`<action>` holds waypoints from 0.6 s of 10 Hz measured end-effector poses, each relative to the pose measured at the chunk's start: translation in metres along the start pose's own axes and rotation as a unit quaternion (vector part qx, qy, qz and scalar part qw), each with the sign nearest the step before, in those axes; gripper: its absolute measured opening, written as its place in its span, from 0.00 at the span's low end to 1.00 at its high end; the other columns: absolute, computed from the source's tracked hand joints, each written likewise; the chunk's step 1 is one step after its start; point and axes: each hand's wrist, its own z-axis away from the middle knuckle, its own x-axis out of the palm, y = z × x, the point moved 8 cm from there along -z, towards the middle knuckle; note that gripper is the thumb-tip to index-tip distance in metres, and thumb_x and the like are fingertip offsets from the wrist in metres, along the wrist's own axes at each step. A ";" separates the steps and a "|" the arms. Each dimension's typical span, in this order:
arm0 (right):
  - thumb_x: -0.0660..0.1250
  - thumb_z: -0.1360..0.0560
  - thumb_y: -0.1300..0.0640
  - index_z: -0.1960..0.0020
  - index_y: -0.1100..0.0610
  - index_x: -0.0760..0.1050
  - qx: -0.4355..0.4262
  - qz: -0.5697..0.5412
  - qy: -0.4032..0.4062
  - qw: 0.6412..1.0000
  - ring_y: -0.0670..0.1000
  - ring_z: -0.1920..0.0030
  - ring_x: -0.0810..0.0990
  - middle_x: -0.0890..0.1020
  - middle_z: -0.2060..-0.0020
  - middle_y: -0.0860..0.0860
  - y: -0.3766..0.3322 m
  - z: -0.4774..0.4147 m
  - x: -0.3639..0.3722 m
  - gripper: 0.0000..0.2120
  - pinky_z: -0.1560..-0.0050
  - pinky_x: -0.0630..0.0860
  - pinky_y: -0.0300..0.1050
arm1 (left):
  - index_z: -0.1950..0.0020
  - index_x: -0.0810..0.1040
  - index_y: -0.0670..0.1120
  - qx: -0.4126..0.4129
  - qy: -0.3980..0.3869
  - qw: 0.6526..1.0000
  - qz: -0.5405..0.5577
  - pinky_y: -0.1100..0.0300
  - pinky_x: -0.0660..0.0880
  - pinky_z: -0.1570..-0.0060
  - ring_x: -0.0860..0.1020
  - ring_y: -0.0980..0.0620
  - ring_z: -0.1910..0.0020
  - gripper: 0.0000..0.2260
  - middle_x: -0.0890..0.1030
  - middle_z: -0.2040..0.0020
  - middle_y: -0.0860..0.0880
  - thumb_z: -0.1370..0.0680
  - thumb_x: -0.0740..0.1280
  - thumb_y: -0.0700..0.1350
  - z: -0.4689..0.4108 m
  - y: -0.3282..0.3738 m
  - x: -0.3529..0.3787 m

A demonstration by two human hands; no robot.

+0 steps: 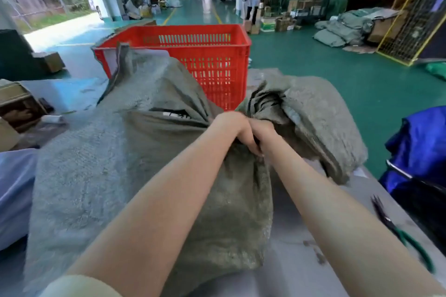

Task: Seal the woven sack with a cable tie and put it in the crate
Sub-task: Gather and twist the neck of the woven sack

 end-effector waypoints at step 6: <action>0.70 0.29 0.48 0.39 0.55 0.75 -0.008 -0.061 -0.087 0.994 0.53 0.38 0.77 0.80 0.44 0.53 0.073 -0.049 -0.080 0.21 0.48 0.75 0.40 | 0.30 0.69 0.47 -0.152 0.044 0.984 -0.087 0.49 0.65 0.40 0.69 0.47 0.31 0.20 0.72 0.31 0.49 0.22 0.59 0.48 -0.055 0.075 0.071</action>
